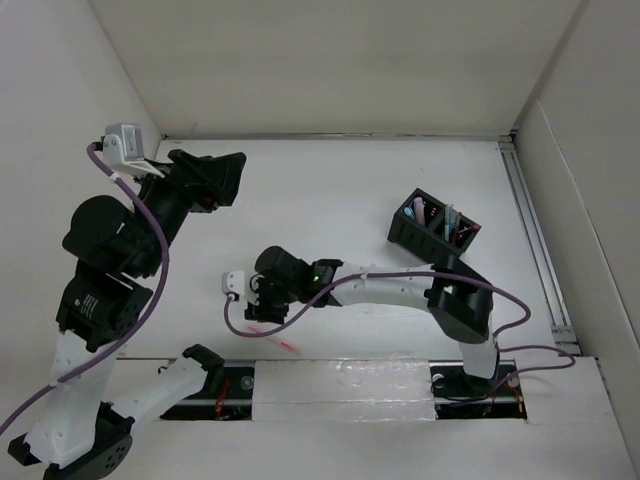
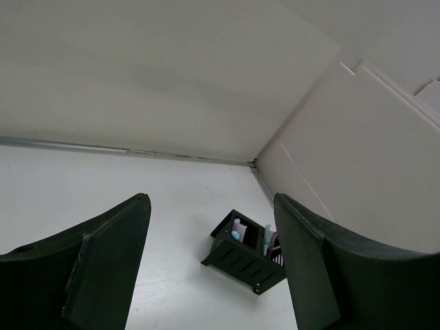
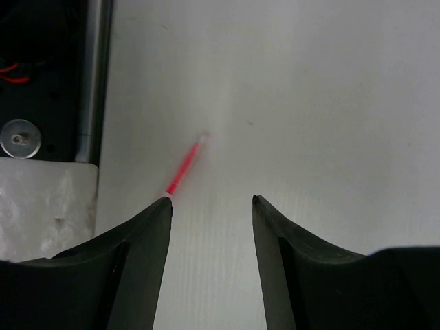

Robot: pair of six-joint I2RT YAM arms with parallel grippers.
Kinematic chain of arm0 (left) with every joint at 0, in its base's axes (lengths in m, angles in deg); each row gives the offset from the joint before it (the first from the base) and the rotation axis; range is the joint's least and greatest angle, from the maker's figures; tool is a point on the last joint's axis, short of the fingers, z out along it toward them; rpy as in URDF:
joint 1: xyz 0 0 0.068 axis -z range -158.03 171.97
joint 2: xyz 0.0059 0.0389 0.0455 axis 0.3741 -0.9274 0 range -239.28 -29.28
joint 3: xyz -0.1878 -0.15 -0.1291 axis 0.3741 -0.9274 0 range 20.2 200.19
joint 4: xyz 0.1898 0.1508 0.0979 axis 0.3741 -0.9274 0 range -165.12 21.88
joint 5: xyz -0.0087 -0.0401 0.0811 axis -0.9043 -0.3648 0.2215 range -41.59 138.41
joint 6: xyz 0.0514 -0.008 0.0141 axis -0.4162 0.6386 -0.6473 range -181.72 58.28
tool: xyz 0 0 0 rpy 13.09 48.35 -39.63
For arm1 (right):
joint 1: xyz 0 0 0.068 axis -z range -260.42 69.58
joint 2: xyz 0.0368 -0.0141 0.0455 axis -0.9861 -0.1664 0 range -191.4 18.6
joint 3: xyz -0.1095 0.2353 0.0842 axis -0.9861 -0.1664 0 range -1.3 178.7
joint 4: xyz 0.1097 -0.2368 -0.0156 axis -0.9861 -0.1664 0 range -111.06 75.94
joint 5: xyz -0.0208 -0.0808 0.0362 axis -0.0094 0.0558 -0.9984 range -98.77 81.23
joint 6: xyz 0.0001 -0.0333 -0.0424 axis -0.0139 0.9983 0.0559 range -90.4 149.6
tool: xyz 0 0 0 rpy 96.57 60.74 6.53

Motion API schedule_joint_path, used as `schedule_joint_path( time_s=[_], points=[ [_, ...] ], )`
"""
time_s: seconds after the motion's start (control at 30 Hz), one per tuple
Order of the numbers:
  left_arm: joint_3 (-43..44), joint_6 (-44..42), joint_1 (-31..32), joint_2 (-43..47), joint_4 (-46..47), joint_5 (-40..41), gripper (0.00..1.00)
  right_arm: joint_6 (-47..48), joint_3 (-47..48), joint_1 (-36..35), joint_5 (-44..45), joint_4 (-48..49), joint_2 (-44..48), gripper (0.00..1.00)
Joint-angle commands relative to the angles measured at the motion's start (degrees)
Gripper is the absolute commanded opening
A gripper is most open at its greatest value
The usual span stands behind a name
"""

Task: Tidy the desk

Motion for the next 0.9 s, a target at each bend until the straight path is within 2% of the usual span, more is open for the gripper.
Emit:
schedule_joint_path(
  time_s=[0.0, 0.23, 0.57, 0.6, 0.63, 0.7, 0.73, 0.77, 0.83, 0.87],
  points=[
    [1.30, -0.40, 0.19, 1.09, -0.23, 2.41, 0.69, 1.34, 5.25, -2.21, 0.42, -4.63, -1.99, 0.56],
    [0.33, -0.75, 0.19, 1.97, -1.11, 3.38, 0.69, -1.21, 7.89, -5.81, -0.82, -5.76, -6.56, 0.56],
    [-0.28, -1.46, 0.19, 2.41, -2.16, 2.85, 0.69, -4.10, 10.09, -6.44, 11.48, -7.00, -11.76, 0.51],
    [-0.28, -1.72, 0.19, 2.50, -2.16, 2.68, 0.69, -4.72, 9.40, -6.44, 12.96, -6.83, -12.89, 0.40],
    [-0.20, -1.72, 0.19, 2.50, -2.16, 2.68, 0.69, -4.73, 9.39, -6.44, 12.98, -6.83, -12.90, 0.39],
    [-0.11, -1.98, 0.19, 2.41, -2.34, 2.68, 0.69, -5.95, 8.78, -6.44, 14.29, -7.09, -13.69, 0.27],
    [0.24, -2.51, 0.19, 2.41, -2.43, 2.59, 0.69, -6.39, 7.12, -6.44, 14.73, -6.13, -13.52, 0.15],
    [0.24, -2.51, 0.19, 2.41, -2.43, 2.59, 0.69, -6.40, 7.11, -6.44, 14.74, -6.12, -13.43, 0.10],
    [0.24, -2.78, 0.19, 2.32, -2.34, 2.59, 0.69, -6.75, 5.88, -6.44, 15.09, -5.07, -13.26, 0.07],
    [0.16, -2.78, 0.19, 2.24, -2.34, 2.50, 0.69, -6.49, 5.87, -6.44, 15.09, -4.98, -13.34, 0.00]
  ],
)
